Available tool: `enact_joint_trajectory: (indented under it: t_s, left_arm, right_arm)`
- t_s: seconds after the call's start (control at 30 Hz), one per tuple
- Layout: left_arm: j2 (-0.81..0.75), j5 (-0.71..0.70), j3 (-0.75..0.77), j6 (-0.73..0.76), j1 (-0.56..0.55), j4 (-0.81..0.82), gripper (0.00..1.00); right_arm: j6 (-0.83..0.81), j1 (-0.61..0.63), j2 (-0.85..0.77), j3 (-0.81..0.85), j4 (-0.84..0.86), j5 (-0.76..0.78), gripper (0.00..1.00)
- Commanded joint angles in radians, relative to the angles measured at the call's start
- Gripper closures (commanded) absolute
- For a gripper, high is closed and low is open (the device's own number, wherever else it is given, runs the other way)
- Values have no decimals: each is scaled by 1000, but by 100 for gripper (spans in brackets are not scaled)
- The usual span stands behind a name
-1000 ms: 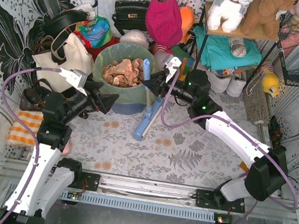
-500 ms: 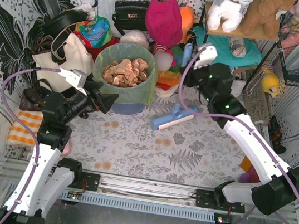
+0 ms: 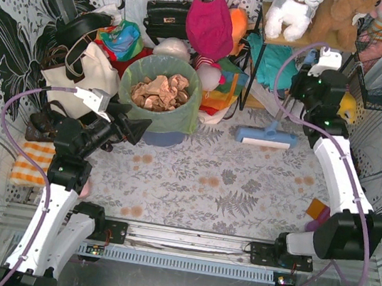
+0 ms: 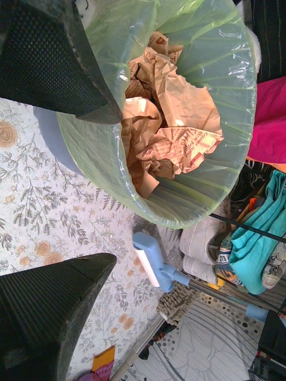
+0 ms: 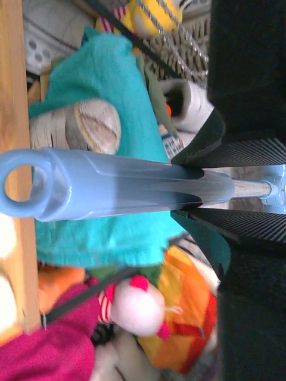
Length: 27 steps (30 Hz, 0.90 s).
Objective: Tie the trash bag
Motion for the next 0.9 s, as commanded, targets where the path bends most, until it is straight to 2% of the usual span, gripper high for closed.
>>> enact_joint_trajectory:
  t_s: [0.0,0.27,0.4,0.6,0.73,0.87]
  left_arm:
    - [-8,8,-10,-8,-4,57,2]
    - [-3,3,-9,-6,-4,57,2]
    - [-1,0,-9,-5,-4,56,2]
    - [2,-2,-9,-5,-4,56,2]
    - [6,-1,-7,-3,-4,55,2]
    - [6,-1,-7,-2,-4,55,2]
  right_arm:
    - [-9,-69,49,79,156,-21,100]
    - [-146,-121,167,113,273,-16,100]
    - [-183,-133,187,78,378,-18,100]
    - [-193,-142,203,44,447,-42,100]
    - [-186,-144,199,35,447,-24,76]
    - [-184,-144,184,42,436,-31,64]
